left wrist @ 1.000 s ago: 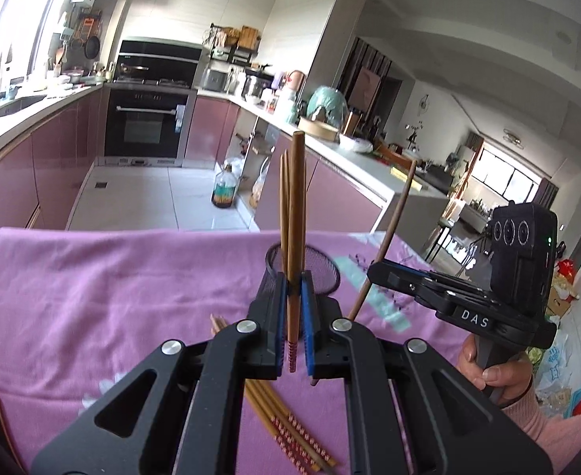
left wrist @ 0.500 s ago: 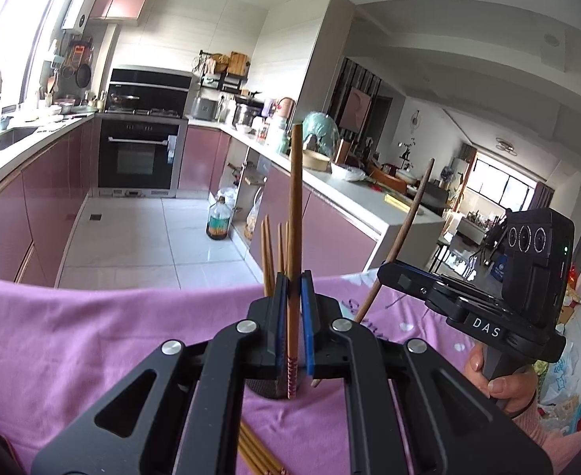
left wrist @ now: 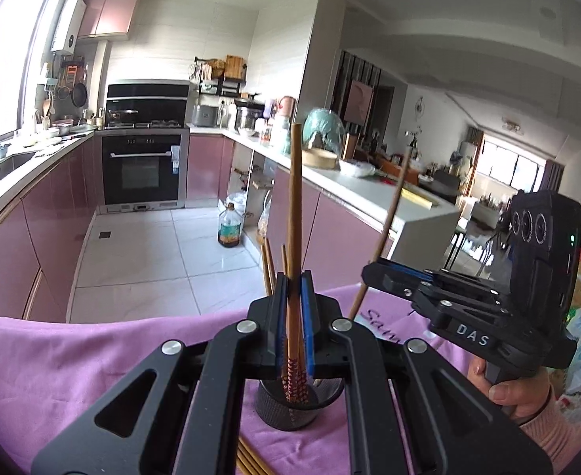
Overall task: Organize utensils
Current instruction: 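Lift the left tool's chopstick upright into the mesh cup while the right tool inserts its own, then open the left tool over the cup while the right tool releases its chopstick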
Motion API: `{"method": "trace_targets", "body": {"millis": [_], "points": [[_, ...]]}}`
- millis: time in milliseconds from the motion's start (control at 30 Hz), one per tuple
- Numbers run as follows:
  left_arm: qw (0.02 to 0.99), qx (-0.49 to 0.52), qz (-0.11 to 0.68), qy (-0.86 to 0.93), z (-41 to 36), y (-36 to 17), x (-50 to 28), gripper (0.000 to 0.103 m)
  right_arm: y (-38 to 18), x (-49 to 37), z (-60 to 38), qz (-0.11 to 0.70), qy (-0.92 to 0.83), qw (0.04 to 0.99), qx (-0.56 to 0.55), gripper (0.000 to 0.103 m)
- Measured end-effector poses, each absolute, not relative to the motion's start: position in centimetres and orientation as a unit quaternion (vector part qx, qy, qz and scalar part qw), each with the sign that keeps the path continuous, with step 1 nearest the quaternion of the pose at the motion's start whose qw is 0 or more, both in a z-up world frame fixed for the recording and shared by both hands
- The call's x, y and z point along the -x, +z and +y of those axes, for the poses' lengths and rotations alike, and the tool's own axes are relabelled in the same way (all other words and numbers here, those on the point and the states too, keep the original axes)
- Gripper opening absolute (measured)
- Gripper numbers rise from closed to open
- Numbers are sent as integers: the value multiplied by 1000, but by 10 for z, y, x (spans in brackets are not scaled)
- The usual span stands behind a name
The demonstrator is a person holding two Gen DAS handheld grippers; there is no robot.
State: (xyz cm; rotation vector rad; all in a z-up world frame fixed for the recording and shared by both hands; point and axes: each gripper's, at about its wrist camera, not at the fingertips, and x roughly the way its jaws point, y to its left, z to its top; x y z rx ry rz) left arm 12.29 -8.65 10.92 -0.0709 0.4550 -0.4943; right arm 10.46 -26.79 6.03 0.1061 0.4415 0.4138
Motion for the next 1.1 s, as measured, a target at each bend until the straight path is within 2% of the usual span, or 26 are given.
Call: {"method": "trace_targets", "body": {"millis": [533, 1000, 1100], "points": [[906, -6, 338, -254, -102, 49, -162, 8, 18, -133, -249, 328, 191, 925, -32, 6], [890, 36, 375, -255, -93, 26, -205, 8, 10, -139, -249, 334, 179, 924, -55, 9], [896, 38, 366, -247, -89, 23, -201, 8, 9, -133, -250, 330, 182, 925, -58, 13]]}}
